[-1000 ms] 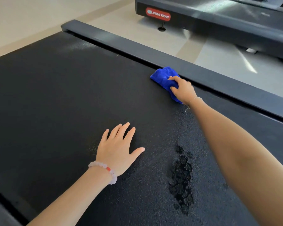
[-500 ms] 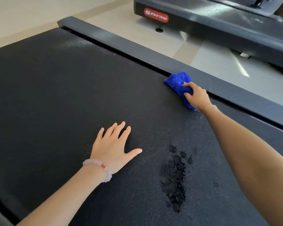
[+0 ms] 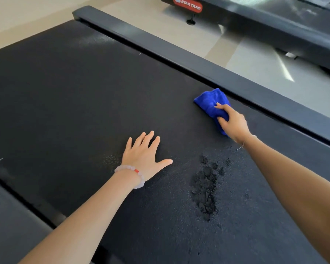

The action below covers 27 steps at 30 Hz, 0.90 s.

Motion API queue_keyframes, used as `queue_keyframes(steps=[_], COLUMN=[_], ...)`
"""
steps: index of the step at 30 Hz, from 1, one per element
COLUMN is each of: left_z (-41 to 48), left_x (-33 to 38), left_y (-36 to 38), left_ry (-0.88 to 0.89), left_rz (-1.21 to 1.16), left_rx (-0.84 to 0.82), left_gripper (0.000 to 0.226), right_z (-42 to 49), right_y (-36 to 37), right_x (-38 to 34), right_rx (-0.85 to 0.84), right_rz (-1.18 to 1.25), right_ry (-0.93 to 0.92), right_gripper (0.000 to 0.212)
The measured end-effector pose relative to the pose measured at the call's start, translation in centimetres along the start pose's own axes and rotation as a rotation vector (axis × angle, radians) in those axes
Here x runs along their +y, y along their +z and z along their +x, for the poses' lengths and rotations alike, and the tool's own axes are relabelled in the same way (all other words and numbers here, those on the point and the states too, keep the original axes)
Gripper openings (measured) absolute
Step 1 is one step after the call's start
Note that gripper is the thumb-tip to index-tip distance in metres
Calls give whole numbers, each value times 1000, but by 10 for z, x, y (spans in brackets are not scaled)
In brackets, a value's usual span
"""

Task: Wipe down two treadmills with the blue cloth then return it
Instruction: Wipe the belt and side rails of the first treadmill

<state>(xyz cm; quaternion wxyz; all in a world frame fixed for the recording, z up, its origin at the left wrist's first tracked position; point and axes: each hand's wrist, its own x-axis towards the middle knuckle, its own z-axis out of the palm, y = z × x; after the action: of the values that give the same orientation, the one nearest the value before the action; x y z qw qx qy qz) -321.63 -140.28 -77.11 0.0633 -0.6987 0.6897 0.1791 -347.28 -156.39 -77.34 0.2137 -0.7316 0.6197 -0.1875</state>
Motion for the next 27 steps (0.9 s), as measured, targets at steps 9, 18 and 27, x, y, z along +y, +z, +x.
queue_keyframes(steps=[9, 18, 27], left_z=[-52, -145, -212], left_x=[-12, -34, -59], left_y=[10, 50, 74], left_ry=[99, 136, 134], left_rz=[-109, -58, -52], left_rx=[137, 118, 125], left_gripper=[68, 67, 81], right_z=[-72, -164, -236], right_y=[7, 24, 35], right_x=[-22, -53, -79], right_rx=[-59, -81, -126], right_rz=[40, 75, 71], right_ry=[33, 26, 4], right_gripper=[42, 42, 41])
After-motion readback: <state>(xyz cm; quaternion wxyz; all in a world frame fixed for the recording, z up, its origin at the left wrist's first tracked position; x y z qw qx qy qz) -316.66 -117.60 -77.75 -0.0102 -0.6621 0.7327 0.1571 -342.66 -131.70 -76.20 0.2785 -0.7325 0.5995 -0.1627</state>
